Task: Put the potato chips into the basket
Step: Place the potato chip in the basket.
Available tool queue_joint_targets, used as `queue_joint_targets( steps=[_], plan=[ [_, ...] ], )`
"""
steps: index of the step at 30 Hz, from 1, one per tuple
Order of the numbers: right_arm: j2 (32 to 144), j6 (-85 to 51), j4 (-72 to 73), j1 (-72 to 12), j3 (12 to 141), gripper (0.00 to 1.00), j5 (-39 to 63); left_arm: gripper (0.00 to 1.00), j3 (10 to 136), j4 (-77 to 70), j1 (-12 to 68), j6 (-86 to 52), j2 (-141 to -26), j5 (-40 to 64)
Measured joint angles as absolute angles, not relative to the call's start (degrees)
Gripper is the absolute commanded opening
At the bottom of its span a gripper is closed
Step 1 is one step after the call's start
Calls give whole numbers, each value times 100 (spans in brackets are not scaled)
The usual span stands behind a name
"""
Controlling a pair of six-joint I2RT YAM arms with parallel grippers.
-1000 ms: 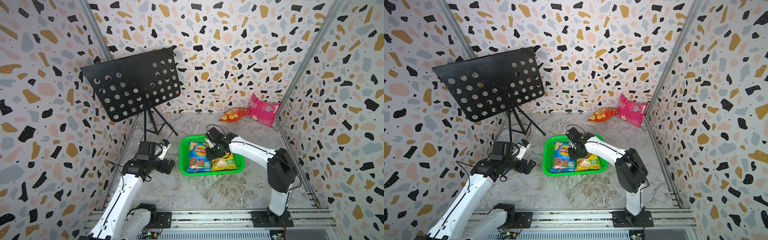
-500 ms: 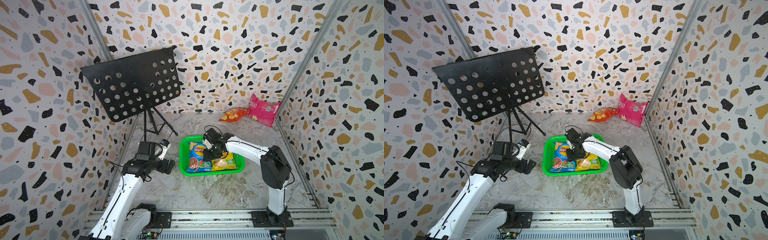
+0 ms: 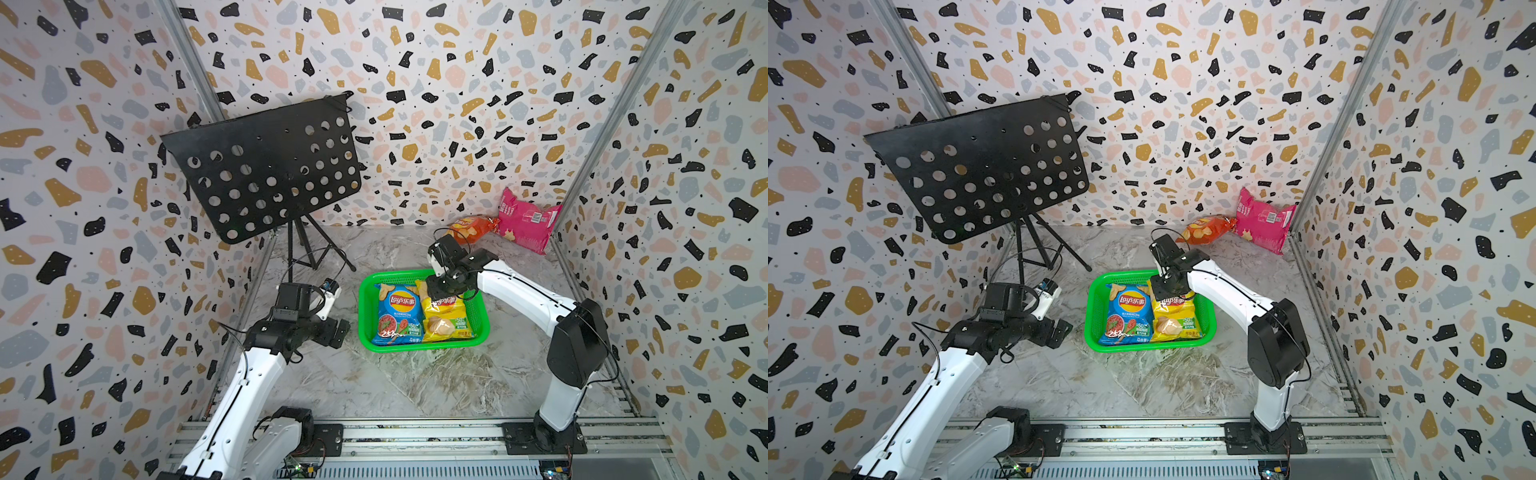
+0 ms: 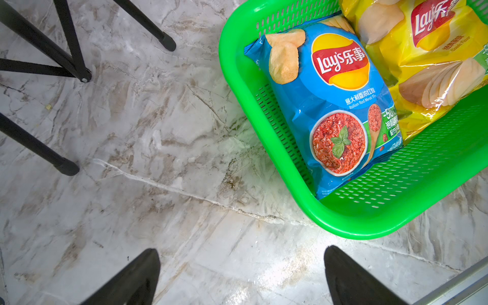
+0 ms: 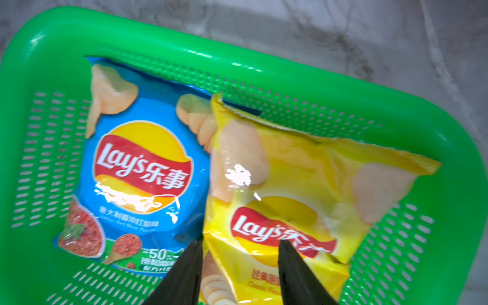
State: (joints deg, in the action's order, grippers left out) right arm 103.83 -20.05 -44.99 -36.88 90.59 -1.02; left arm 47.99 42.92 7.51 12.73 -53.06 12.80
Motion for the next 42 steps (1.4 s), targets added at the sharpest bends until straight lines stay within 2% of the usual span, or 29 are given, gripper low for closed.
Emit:
queue_joint_targets(
  steps=[11,24,25,30,36,42],
  plan=[
    [11212,-1874,-4379,-3590,9043,51,-510,100,4799,4292,751,1275,-5306,1280],
    [10984,-1793,-4497,-3592,9021,53,-580,100,4799,4292,751,1286,-5306,1280],
    [10912,-1774,-4584,-3592,9087,57,-580,100,4799,4292,751,1286,-5306,1280],
    [10514,-1721,-4790,-3533,9526,60,-499,100,4799,4292,751,1286,-5306,1280],
    [10350,-1726,-4845,-2967,10151,59,-196,100,4799,4292,751,1286,-5306,1280],
    [11002,-1800,-4963,-2097,11170,59,-43,100,4799,4292,751,1284,-5306,1280]
  ],
)
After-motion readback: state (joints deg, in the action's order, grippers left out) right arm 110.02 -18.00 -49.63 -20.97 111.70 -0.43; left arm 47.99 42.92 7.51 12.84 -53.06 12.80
